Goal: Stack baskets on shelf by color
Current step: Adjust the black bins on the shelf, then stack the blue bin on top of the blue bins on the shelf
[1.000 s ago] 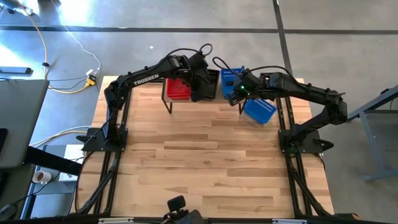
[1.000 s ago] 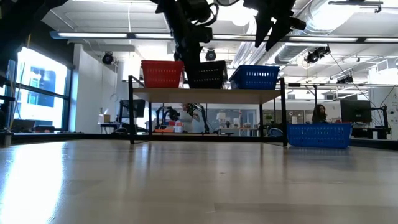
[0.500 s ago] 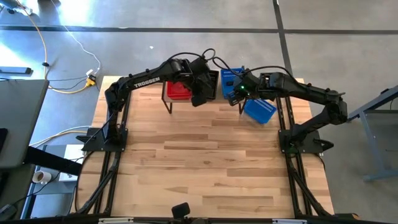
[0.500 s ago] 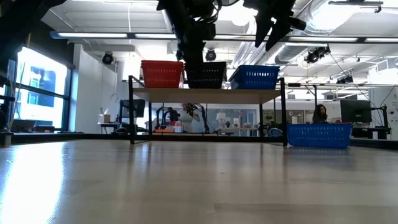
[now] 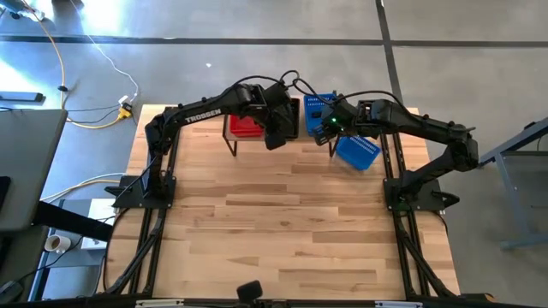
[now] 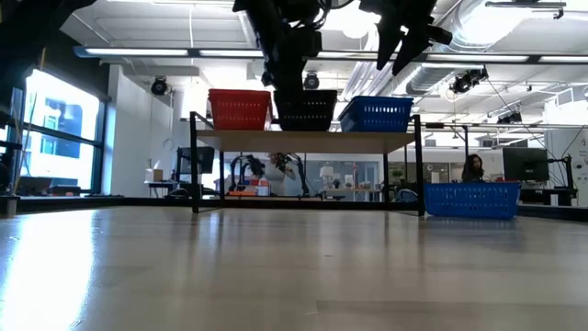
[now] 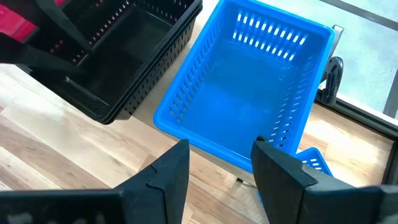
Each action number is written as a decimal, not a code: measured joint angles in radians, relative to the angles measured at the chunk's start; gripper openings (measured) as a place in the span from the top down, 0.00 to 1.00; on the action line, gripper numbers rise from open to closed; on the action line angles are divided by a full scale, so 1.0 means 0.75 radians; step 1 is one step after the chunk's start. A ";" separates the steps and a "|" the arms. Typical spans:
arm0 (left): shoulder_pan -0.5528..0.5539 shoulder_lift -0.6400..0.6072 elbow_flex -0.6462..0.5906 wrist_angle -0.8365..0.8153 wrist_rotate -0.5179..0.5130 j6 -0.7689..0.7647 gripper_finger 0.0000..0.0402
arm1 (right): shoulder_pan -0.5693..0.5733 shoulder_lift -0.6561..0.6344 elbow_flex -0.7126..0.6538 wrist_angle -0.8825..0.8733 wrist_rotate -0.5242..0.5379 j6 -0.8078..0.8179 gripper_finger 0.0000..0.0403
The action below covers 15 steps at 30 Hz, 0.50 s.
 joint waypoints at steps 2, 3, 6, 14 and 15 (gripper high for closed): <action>0.000 0.000 0.000 0.002 -0.011 0.000 0.78 | 0.001 0.000 0.000 0.000 0.000 0.001 0.61; 0.002 0.000 0.000 0.003 -0.012 0.000 0.78 | 0.001 0.000 0.000 0.000 -0.003 0.001 0.61; 0.012 0.000 0.016 -0.001 -0.013 0.009 0.78 | 0.001 0.000 0.000 0.000 -0.005 0.001 0.61; 0.034 -0.001 0.170 -0.005 -0.009 0.023 0.78 | 0.001 0.000 0.001 -0.006 -0.056 0.000 0.61; 0.033 -0.001 0.192 -0.013 -0.009 0.032 0.78 | 0.000 0.000 0.001 -0.015 -0.058 0.001 0.61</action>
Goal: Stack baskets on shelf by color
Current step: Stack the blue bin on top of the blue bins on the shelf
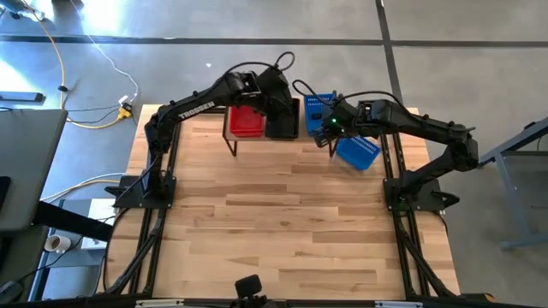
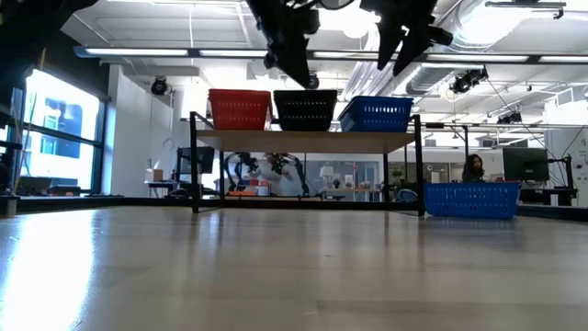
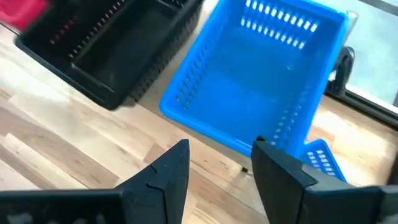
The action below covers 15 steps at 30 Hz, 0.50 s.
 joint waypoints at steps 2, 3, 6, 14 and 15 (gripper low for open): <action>-0.001 0.000 0.055 -0.037 0.002 0.013 0.78 | -0.006 -0.007 0.000 -0.033 0.000 0.012 0.61; -0.001 0.000 0.081 -0.053 0.002 0.022 0.78 | -0.012 -0.012 0.000 -0.050 0.000 0.030 0.61; -0.001 -0.001 0.138 -0.103 0.004 0.038 0.78 | -0.035 -0.032 0.001 -0.122 0.013 0.071 0.61; 0.004 -0.040 0.159 -0.221 0.149 0.016 0.78 | -0.107 -0.106 0.001 -0.311 0.098 0.115 0.61; 0.004 -0.043 0.159 -0.226 0.159 0.013 0.78 | -0.123 -0.113 0.001 -0.328 0.099 0.113 0.61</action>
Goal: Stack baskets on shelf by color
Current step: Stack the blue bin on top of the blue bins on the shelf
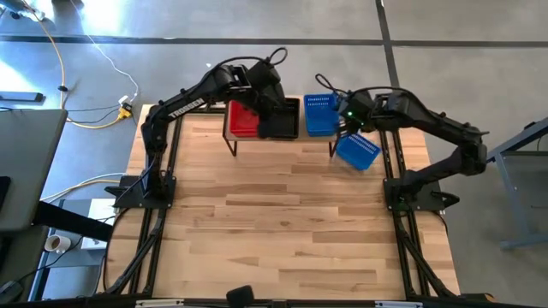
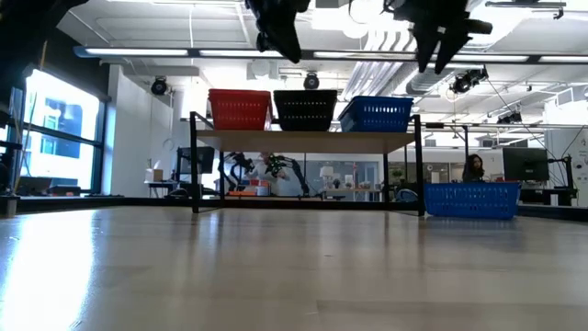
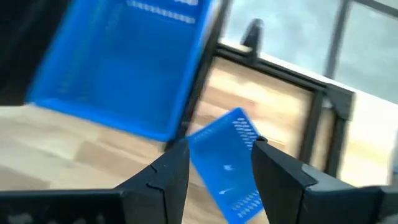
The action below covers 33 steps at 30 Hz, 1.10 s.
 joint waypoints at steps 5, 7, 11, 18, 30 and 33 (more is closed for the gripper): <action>-0.012 -0.020 0.000 -0.037 0.000 -0.011 0.78 | -0.095 -0.009 0.000 -0.087 0.025 -0.001 0.61; -0.013 -0.027 -0.001 -0.069 -0.001 -0.017 0.78 | -0.142 -0.009 0.000 -0.107 0.024 -0.009 0.61; -0.030 -0.053 -0.001 -0.088 0.000 -0.011 0.78 | -0.249 -0.009 0.000 -0.116 -0.013 -0.081 0.61; -0.055 -0.103 -0.007 -0.088 0.000 -0.035 0.78 | -0.472 -0.009 0.000 -0.118 -0.144 -0.245 0.61; -0.113 -0.115 -0.008 -0.092 -0.001 -0.025 0.78 | -0.870 0.099 -0.001 -0.125 -0.449 -0.491 0.61; -0.128 -0.142 -0.008 -0.088 0.006 -0.025 0.78 | -0.892 0.166 -0.002 -0.130 -0.473 -0.528 0.61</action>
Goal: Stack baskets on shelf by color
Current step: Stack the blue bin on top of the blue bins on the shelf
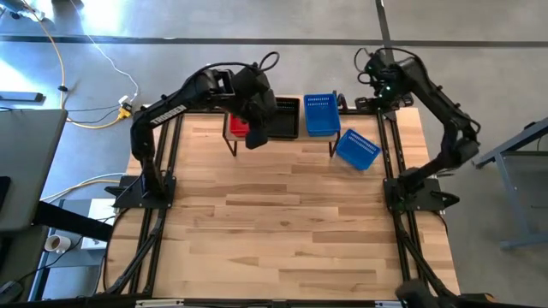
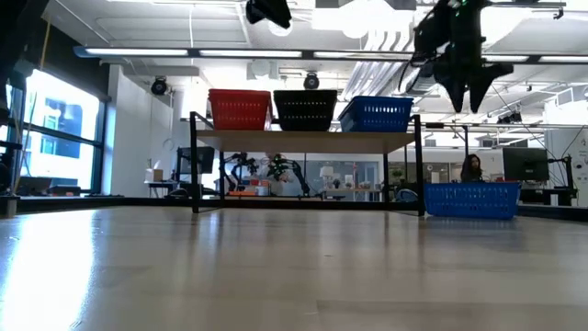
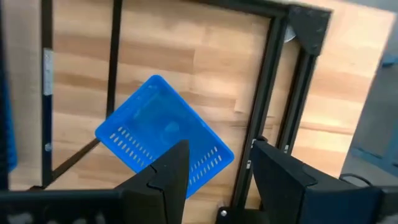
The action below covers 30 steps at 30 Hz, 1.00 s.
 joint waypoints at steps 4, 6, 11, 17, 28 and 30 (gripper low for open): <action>-0.015 -0.035 0.000 -0.001 0.003 -0.015 0.78 | -0.004 0.083 -0.001 -0.004 -0.007 -0.016 0.61; -0.026 -0.051 0.000 0.003 0.003 -0.031 0.78 | -0.004 0.120 -0.001 -0.004 -0.007 -0.015 0.61; -0.049 -0.059 0.000 0.004 0.000 -0.076 0.78 | -0.013 0.227 -0.001 -0.004 -0.025 -0.051 0.61; -0.060 -0.059 0.000 0.004 0.000 -0.092 0.78 | -0.060 0.360 -0.001 0.002 -0.067 -0.104 0.61; -0.052 -0.059 0.000 0.004 -0.003 -0.069 0.78 | -0.066 0.482 -0.001 0.002 -0.113 -0.200 0.61; -0.052 -0.059 0.000 0.004 -0.005 -0.067 0.78 | -0.066 0.492 -0.001 -0.003 -0.148 -0.214 0.61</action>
